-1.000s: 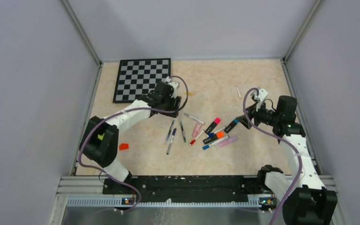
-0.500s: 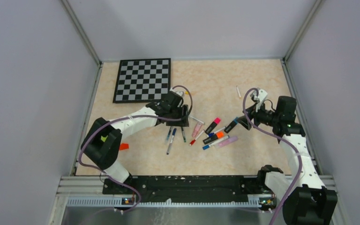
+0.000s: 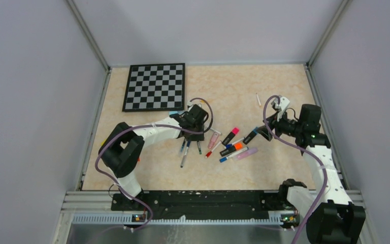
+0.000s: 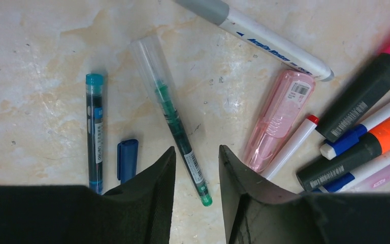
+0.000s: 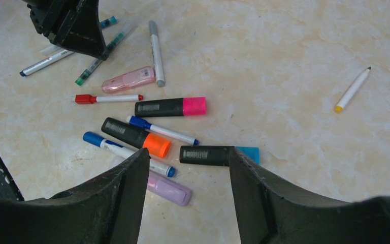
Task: Open the pen caps
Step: Pick up the pen from the center of the board.
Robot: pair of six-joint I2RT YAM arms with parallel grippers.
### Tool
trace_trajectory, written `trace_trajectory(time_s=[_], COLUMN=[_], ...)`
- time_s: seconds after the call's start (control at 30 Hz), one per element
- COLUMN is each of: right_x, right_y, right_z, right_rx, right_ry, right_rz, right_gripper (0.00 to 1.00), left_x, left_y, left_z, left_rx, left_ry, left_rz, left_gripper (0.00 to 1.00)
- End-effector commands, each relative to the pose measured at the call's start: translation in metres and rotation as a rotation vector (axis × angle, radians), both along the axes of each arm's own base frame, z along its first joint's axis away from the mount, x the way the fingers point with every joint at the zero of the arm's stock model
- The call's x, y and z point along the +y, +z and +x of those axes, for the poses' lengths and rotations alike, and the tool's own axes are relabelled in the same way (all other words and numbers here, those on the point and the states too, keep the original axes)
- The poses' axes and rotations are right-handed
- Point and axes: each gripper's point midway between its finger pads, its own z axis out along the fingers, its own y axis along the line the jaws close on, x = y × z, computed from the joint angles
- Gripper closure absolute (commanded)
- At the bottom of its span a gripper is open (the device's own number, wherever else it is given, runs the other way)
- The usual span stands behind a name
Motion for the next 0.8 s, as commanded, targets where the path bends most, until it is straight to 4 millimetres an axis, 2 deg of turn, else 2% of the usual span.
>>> trace_trajectory(time_s=[0.0, 0.17, 0.3, 0.43, 0.6, 0.77], right_x=[0.000, -0.001, -0.001, 0.000, 0.000, 0.000], right_y=[0.004, 0.004, 0.004, 0.004, 0.004, 0.005], right_z=[0.003, 0.003, 0.003, 0.003, 0.003, 0.002], right_rx=[-0.030, -0.029, -0.029, -0.028, -0.028, -0.029], right_ry=[0.011, 0.010, 0.009, 0.010, 0.012, 0.012], right_rz=[0.003, 0.002, 0.003, 0.004, 0.005, 0.005], right_gripper=[0.42, 0.42, 0.42, 0.42, 0.42, 0.42], left_x=[-0.006, -0.005, -0.002, 0.005, 0.015, 0.016], left_y=[0.000, -0.012, -0.019, -0.026, -0.031, -0.036], left_z=[0.010, 0.008, 0.006, 0.004, 0.004, 0.005], left_rx=[-0.017, 0.006, 0.017, 0.026, 0.016, 0.019], left_ry=[0.030, 0.023, 0.021, 0.017, 0.011, -0.001], left_rz=[0.009, 0.038, 0.064, 0.119, 0.235, 0.278], left_gripper=[0.60, 0.63, 0.70, 0.73, 0.75, 0.75])
